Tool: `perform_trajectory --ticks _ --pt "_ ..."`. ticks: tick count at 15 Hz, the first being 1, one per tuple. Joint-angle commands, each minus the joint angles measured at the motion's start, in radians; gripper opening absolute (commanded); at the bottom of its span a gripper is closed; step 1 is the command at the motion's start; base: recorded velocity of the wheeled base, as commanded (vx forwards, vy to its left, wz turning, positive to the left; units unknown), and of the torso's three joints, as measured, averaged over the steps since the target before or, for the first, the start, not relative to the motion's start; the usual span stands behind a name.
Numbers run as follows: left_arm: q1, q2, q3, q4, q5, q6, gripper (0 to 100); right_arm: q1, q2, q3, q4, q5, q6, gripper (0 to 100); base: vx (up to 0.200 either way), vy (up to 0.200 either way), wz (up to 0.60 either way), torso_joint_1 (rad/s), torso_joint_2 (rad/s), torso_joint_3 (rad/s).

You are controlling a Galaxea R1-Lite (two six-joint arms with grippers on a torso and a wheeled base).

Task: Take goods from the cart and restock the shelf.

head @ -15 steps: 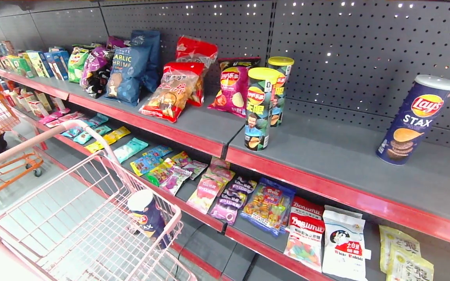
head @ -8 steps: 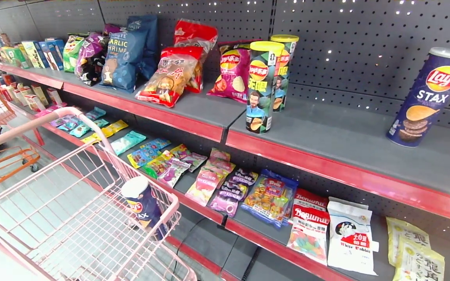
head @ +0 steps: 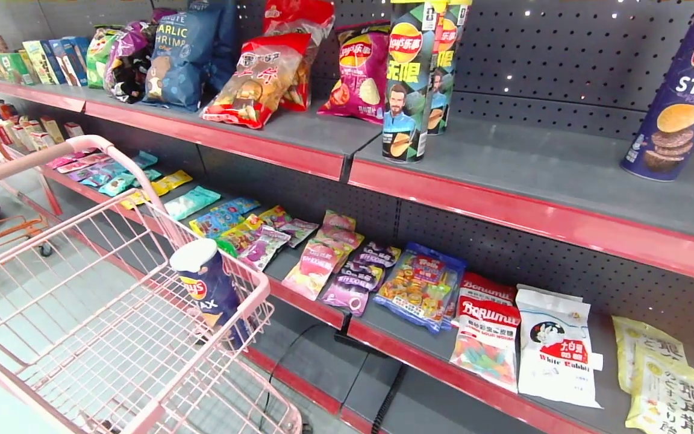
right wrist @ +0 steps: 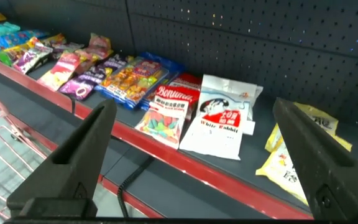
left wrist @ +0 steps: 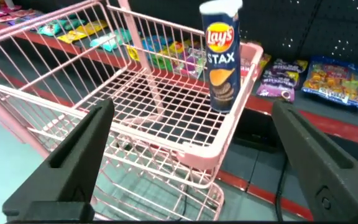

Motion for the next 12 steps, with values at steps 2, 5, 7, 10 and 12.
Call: perform_trajectory --ticks 2,5,7,10,12 --pt "-0.007 0.022 -0.043 -0.011 -0.025 -0.007 100 0.000 0.001 0.000 -0.001 0.000 -0.002 100 0.000 0.000 0.00 -0.078 0.28 0.190" --pt "-0.041 0.564 -0.657 -0.008 -0.007 -0.244 100 0.000 0.001 0.000 0.001 0.002 -0.002 100 0.000 0.000 0.00 -0.013 0.06 0.041" --pt "-0.042 0.732 -0.658 -0.018 -0.014 -0.118 100 0.000 0.001 0.000 -0.001 0.000 -0.002 100 0.000 0.000 0.00 0.000 0.00 0.000" --pt "-0.047 1.076 -0.417 -0.443 -0.099 -0.095 100 0.000 0.001 0.000 -0.001 -0.001 0.000 100 0.000 0.000 0.00 0.000 0.00 0.000" --pt "-0.047 1.257 -0.350 -0.637 -0.123 -0.069 100 0.000 0.001 0.000 -0.001 0.000 -0.002 100 0.000 0.000 0.00 0.000 0.00 0.000"
